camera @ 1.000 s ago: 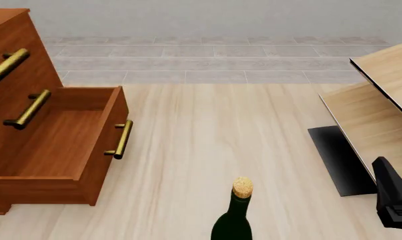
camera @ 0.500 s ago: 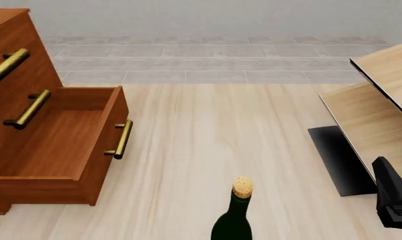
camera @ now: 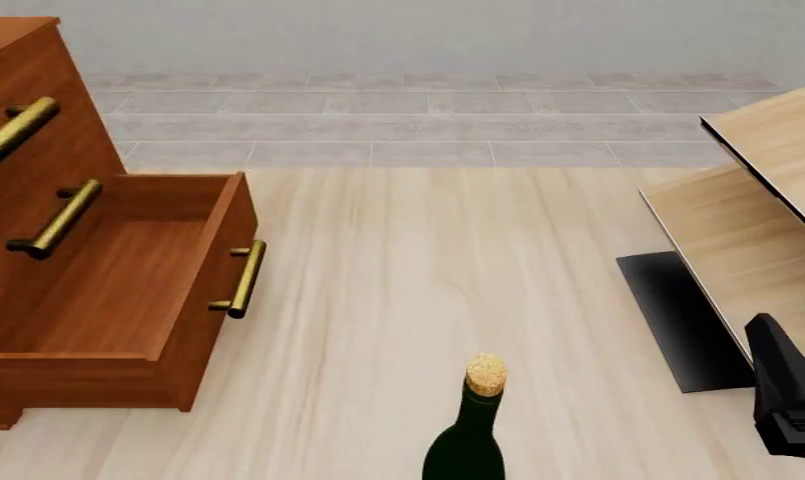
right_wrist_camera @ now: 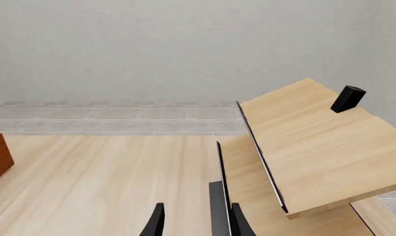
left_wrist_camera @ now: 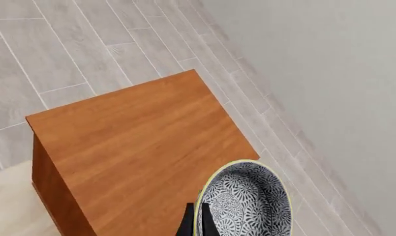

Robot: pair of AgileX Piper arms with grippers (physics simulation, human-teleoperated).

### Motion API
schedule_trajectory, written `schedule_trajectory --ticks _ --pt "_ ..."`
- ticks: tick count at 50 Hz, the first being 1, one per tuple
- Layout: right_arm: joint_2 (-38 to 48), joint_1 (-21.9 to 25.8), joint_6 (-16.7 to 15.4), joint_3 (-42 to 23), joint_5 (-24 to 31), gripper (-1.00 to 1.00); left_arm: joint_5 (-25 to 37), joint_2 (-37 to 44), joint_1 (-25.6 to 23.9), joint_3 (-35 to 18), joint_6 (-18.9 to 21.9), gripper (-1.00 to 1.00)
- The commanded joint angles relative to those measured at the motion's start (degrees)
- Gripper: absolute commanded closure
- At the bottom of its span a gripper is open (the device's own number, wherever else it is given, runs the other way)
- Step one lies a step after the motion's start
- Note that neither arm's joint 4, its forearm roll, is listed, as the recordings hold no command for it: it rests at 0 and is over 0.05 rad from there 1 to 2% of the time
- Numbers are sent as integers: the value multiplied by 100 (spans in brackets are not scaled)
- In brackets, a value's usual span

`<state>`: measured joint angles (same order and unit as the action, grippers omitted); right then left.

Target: Put the bowl on top of the cabinet.

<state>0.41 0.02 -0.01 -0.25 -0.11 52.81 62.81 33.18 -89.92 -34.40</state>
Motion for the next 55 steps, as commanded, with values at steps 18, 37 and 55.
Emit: schedule_trajectory --ticks 18,37,55 --pt "0 0 0 0 0 -100 -498 245 533 395 329 100" --pt "0 1 0 0 0 -100 -656 410 593 424 512 100" --pt "0 0 -1 0 0 -100 -848 529 637 423 628 100"
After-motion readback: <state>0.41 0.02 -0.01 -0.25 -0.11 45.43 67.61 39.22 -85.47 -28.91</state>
